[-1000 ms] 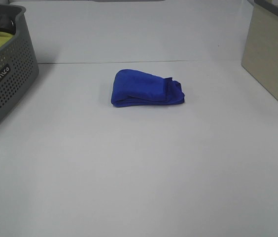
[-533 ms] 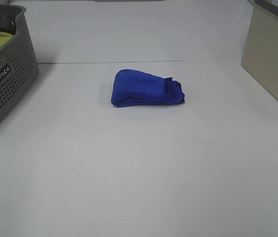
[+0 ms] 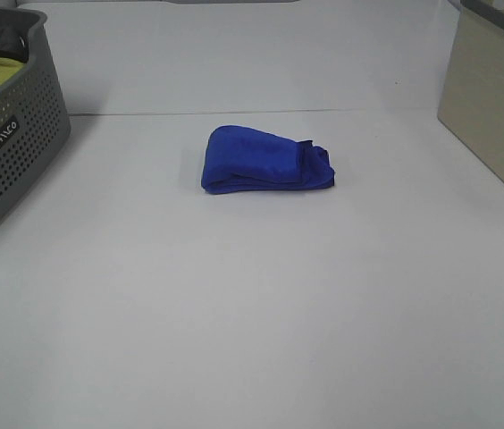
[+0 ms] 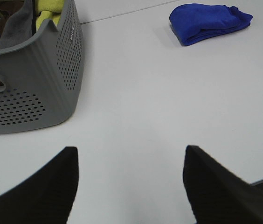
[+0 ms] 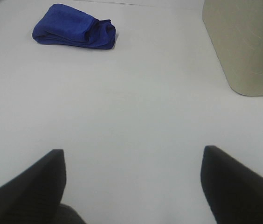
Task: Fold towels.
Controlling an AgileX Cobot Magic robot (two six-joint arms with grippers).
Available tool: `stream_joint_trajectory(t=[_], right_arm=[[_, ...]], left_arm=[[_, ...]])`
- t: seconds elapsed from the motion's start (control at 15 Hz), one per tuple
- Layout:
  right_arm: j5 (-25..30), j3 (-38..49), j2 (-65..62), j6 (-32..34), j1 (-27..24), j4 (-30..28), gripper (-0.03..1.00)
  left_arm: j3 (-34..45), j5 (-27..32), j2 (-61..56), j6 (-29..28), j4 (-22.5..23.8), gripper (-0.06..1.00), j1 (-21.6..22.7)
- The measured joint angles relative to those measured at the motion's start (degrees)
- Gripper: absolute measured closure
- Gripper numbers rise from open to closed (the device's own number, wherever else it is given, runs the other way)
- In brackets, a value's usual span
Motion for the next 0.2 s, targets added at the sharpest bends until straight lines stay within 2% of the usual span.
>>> stream_joint_trajectory(t=[0.2], right_arm=[[0.0,0.0,0.0,0.0,0.0,0.1,0.21]], left_arm=[[0.0,0.0,0.0,0.0,0.0,0.32,0.0]])
